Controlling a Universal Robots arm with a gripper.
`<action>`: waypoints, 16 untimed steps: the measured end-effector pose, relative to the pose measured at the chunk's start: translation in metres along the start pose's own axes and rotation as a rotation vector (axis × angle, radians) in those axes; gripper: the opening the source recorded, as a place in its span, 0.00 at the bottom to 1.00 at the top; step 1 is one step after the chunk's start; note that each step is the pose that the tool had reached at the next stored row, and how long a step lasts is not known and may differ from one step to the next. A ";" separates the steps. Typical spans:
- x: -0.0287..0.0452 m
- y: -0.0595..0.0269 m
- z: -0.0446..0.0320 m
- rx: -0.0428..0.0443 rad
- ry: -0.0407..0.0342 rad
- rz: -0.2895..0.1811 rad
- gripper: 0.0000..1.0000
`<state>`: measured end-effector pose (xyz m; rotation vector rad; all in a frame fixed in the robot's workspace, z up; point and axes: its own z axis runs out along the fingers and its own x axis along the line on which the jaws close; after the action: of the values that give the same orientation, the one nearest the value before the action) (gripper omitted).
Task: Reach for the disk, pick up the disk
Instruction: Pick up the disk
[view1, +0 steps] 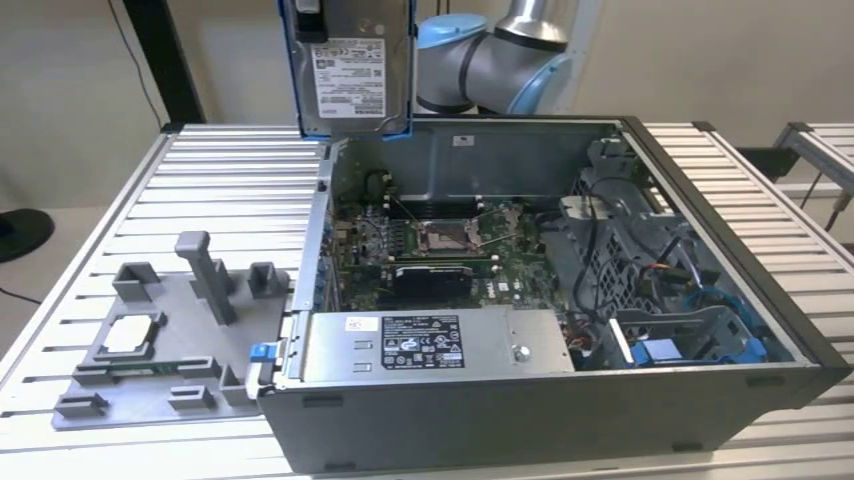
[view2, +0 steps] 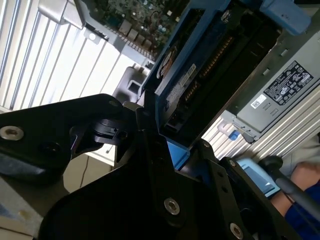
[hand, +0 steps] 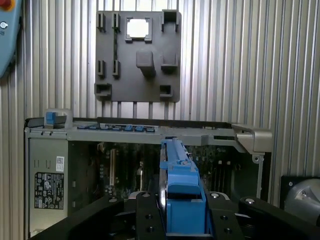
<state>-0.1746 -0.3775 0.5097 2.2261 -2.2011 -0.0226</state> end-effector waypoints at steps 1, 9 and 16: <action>0.0000 -0.0021 -0.0001 0.0000 0.0001 0.000 0.00; 0.0002 -0.0178 -0.0003 0.0000 0.0000 0.000 0.00; 0.0004 -0.0318 -0.0006 0.0000 0.0001 0.000 0.00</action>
<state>-0.1429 -0.3775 0.5097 2.2260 -2.2012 -0.0225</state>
